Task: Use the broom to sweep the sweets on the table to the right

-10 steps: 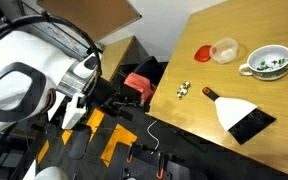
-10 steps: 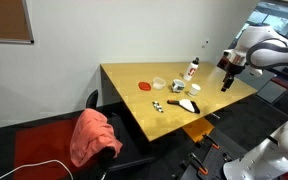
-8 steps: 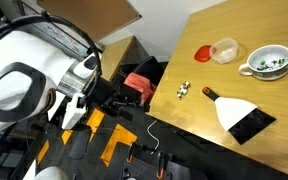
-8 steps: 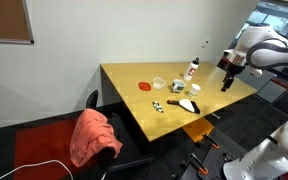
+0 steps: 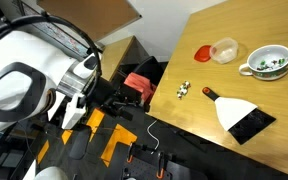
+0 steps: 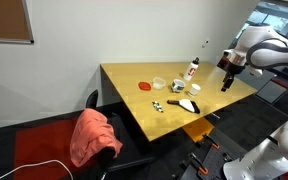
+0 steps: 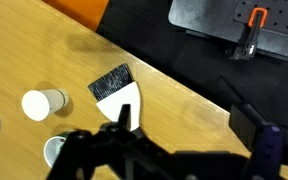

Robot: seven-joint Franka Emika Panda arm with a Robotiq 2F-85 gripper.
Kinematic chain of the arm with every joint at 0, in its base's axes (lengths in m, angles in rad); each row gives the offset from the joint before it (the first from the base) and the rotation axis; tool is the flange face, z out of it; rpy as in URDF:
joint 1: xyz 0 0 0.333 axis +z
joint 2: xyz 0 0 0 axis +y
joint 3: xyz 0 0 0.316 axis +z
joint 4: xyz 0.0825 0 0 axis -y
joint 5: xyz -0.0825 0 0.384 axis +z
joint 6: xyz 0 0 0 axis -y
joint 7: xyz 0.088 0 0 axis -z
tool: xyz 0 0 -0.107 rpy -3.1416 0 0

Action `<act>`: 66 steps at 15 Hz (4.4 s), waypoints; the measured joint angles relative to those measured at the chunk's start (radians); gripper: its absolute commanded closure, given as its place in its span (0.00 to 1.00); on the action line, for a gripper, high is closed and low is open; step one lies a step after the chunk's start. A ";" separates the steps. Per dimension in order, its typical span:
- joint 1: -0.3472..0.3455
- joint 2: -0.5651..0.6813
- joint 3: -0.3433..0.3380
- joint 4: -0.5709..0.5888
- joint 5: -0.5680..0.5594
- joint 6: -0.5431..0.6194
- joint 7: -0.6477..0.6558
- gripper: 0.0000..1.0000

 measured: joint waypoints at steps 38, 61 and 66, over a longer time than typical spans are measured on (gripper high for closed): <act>-0.125 0.622 0.087 0.156 0.160 0.621 1.720 0.00; 0.113 0.970 -0.099 0.380 -0.077 0.533 2.717 0.00; 0.119 1.082 -0.102 0.445 -0.043 0.538 2.728 0.00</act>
